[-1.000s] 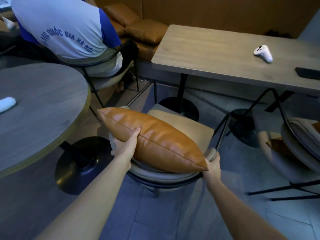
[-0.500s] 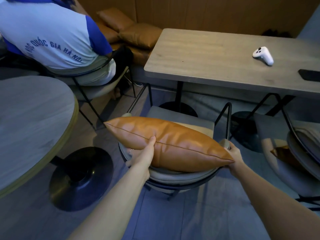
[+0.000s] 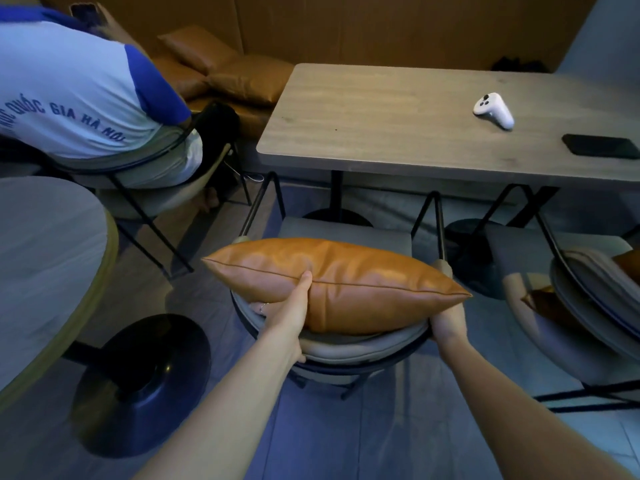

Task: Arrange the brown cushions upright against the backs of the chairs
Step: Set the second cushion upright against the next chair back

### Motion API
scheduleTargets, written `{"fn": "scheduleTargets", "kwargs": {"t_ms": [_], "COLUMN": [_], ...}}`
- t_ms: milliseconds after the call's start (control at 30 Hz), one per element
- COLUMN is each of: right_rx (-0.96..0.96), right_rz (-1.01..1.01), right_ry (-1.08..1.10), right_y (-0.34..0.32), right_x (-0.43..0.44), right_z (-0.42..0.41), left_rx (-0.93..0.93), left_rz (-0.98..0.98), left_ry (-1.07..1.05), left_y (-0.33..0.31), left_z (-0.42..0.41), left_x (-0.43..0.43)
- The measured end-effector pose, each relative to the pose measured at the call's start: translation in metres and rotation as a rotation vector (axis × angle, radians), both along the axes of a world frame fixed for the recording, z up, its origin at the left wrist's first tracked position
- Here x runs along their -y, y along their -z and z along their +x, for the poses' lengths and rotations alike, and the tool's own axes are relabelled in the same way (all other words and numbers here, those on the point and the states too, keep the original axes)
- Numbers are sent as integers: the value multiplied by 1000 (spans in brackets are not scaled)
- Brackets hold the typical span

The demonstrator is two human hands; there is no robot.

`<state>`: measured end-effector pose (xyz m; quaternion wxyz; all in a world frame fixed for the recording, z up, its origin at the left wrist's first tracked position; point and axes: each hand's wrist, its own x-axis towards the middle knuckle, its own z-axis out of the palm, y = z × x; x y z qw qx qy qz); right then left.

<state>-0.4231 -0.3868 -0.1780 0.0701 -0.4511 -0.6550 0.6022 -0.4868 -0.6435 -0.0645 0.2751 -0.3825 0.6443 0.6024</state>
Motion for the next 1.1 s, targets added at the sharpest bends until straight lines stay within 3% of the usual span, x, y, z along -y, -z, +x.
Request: {"fn": "scheduleTargets", "kwargs": {"t_ms": [167, 367, 533, 767, 1100], "right_rx": [-34, -25, 128, 258, 238], "right_rz": [-16, -52, -103, -22, 15], "right_ry": [173, 277, 305, 382, 388], "right_y": [-44, -37, -43, -38, -38], "right_x": [65, 134, 189, 194, 180], "right_z": [26, 38, 25, 8, 2], "left_rx": [-37, -109, -104, -117, -91], "left_rz": [77, 119, 200, 259, 298], "left_ry": [-50, 108, 248, 357, 405], "left_y": [2, -9, -20, -18, -15], "left_z": [1, -16, -28, -46, -66], "left_x": [28, 74, 101, 117, 108]}}
